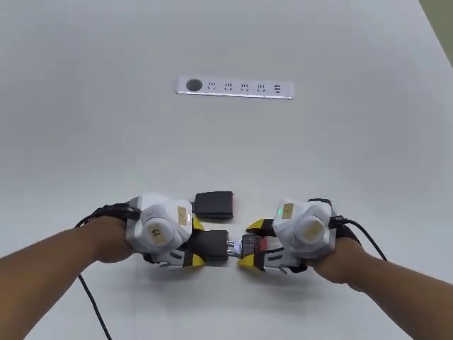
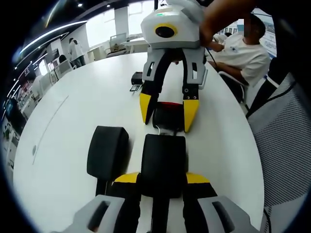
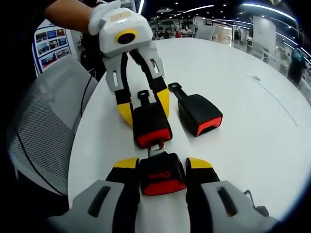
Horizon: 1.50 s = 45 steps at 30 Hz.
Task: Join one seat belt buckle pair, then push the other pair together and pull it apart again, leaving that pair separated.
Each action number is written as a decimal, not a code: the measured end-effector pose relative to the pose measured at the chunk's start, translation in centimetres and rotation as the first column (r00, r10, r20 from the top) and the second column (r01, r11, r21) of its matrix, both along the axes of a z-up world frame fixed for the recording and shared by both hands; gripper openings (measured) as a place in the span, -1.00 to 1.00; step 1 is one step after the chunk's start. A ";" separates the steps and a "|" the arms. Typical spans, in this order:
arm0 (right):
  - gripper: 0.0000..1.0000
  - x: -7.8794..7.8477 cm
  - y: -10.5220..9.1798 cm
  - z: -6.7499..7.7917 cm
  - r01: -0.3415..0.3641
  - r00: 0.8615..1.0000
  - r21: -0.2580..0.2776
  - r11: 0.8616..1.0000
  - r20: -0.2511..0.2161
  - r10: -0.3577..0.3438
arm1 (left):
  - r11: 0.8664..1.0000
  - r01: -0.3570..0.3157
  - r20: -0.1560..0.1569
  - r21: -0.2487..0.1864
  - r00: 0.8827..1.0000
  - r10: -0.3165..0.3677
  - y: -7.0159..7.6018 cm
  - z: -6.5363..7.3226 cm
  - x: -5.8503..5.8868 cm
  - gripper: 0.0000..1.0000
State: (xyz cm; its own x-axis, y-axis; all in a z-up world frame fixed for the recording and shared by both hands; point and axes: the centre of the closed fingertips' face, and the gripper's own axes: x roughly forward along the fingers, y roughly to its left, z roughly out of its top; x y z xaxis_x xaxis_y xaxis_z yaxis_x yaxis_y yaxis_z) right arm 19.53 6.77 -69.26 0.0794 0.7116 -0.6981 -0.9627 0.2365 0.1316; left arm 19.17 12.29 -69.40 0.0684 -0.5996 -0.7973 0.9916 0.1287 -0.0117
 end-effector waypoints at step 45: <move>-0.33 -0.2 1.9 0.1 -0.058 0.998 -0.029 0.998 0.026 0.059 | 0.994 0.104 -0.003 0.041 0.995 -0.104 0.1 0.1 -0.1 -0.33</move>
State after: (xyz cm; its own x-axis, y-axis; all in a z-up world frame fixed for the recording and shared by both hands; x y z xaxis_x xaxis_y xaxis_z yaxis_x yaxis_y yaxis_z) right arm 19.37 8.69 -69.21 0.0571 0.6956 -0.7162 -0.9782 0.1825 0.0993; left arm 19.03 12.42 -69.27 0.0072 -0.5707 -0.8212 0.9996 0.0256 -0.0090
